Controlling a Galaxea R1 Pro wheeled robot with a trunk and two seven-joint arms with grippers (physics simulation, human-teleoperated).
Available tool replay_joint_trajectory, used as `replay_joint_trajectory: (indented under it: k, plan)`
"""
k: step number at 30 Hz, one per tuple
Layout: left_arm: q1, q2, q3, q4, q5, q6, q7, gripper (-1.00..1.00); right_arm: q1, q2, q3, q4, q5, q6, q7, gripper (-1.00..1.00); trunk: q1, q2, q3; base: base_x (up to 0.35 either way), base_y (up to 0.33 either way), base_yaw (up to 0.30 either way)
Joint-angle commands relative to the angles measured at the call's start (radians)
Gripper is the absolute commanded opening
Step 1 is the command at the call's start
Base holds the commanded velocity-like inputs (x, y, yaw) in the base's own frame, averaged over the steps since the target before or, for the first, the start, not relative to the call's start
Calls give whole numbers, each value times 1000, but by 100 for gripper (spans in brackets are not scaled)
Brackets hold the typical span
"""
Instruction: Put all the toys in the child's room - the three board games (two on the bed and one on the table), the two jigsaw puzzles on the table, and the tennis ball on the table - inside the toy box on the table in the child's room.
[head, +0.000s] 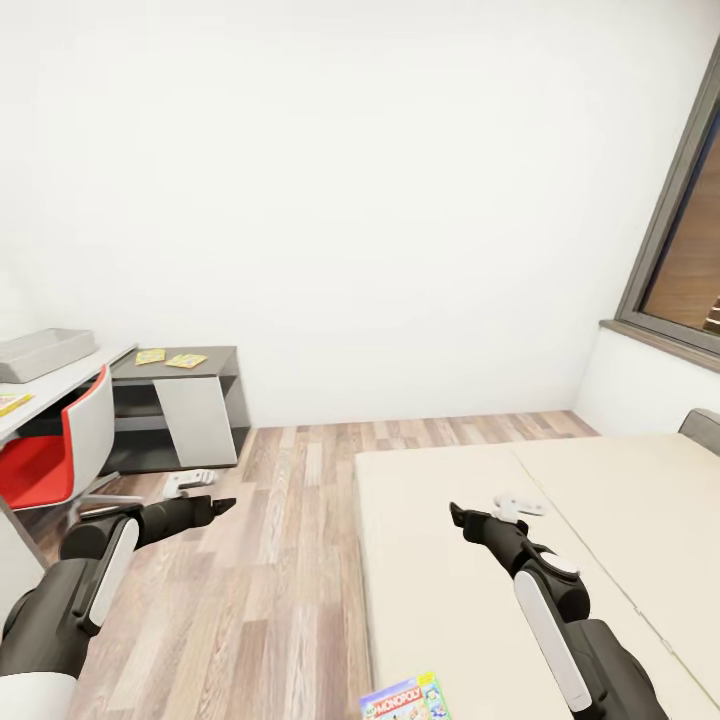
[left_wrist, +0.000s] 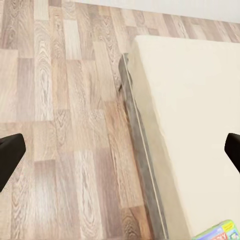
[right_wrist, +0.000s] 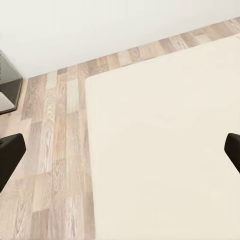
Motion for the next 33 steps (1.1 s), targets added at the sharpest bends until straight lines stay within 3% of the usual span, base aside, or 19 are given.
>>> replay_joint_trajectory:
  k: [1, 23, 33]
  plan:
    - [-1, 0, 1, 0, 9, 7, 2, 100, -1, -1, 2, -2, -10, 3, -10, 100, 1, -2, -2, 0, 274, 0]
    - [-1, 0, 1, 0, 9, 7, 1, 100, -1, -1, 2, -2, -10, 3, -10, 100, 1, -2, -2, 0, 274, -3]
    - [-1, 0, 1, 0, 9, 6, -1, 100, -1, -1, 1, -1, -11, 3, -10, 100, 1, -2, 6, 0, 279, -164]
